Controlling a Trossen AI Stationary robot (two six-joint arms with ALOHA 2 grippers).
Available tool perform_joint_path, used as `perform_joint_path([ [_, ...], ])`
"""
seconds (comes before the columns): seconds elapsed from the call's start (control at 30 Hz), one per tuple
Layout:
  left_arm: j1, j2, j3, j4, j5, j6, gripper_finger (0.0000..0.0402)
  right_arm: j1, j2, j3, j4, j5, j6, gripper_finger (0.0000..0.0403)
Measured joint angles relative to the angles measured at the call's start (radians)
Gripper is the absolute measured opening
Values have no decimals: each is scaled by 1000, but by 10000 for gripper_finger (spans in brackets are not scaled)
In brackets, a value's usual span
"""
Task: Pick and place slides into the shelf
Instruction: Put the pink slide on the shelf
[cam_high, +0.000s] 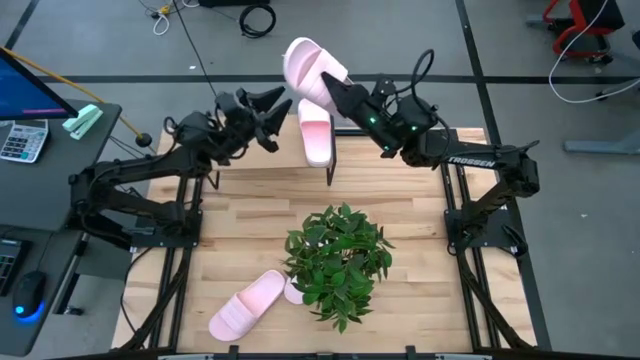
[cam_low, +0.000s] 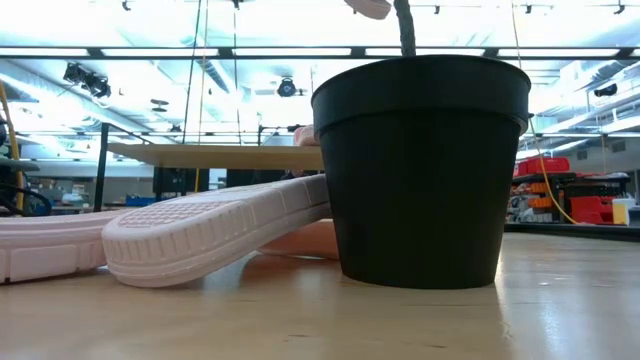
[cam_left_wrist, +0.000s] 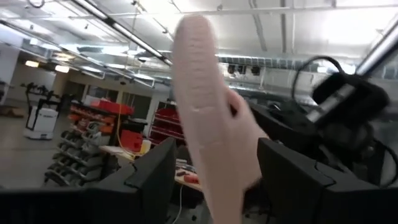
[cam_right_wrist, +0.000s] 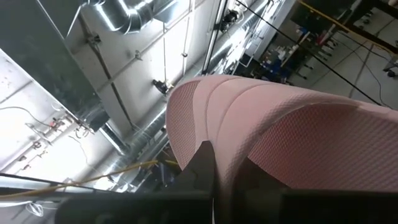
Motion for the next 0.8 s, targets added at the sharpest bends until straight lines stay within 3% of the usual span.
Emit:
perform_joint_path([
  [0.6, 38, 57, 1, 78, 32, -136, 244, -1, 2, 0, -84, -18, 2, 9],
  [0.8, 39, 57, 1, 110, 23, -131, 226, 0, 2, 0, -111, -27, 4, 9],
])
